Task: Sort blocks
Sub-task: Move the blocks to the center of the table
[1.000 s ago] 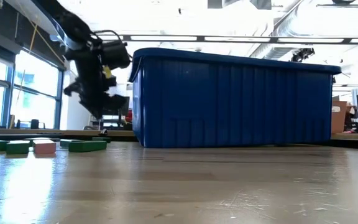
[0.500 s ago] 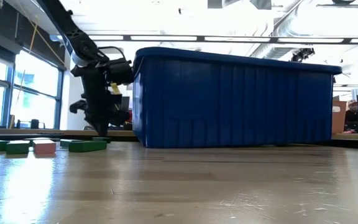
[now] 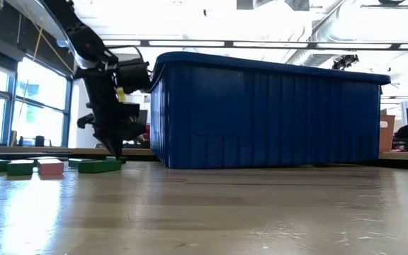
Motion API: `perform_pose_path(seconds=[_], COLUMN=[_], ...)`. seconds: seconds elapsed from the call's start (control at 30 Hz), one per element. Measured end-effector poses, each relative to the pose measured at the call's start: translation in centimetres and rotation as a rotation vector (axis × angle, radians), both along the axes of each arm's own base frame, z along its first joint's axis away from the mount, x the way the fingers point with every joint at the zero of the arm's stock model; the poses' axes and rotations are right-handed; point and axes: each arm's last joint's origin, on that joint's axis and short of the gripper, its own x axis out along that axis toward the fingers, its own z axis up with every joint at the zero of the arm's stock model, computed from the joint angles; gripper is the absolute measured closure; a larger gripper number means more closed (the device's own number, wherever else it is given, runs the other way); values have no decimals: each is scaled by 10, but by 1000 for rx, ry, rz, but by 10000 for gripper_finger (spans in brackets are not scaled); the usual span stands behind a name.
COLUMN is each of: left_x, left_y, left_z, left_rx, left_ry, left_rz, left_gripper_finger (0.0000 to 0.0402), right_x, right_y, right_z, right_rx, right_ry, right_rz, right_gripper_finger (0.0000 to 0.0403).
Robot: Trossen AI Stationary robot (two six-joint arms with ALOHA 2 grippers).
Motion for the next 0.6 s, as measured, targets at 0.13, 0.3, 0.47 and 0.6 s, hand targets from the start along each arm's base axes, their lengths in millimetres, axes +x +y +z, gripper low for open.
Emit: perform_pose_path(seconds=[0.13, 0.3, 0.47, 0.6], left_x=[7, 14, 26, 36], left_y=[-35, -85, -130, -159], left_z=[11, 21, 22, 18], left_rx=[-102, -263, -272, -306], left_ry=[-75, -162, -259, -360], left_rz=[-98, -228, -363, -442], left_gripper_finger=[401, 401, 401, 401], right_x=[0, 0, 0, 0], right_y=[0, 0, 0, 0], right_z=[0, 0, 0, 0], right_rx=[0, 14, 17, 22], right_ry=[0, -4, -6, -9], right_rz=[-1, -11, -14, -17], right_gripper_finger=[199, 199, 199, 199])
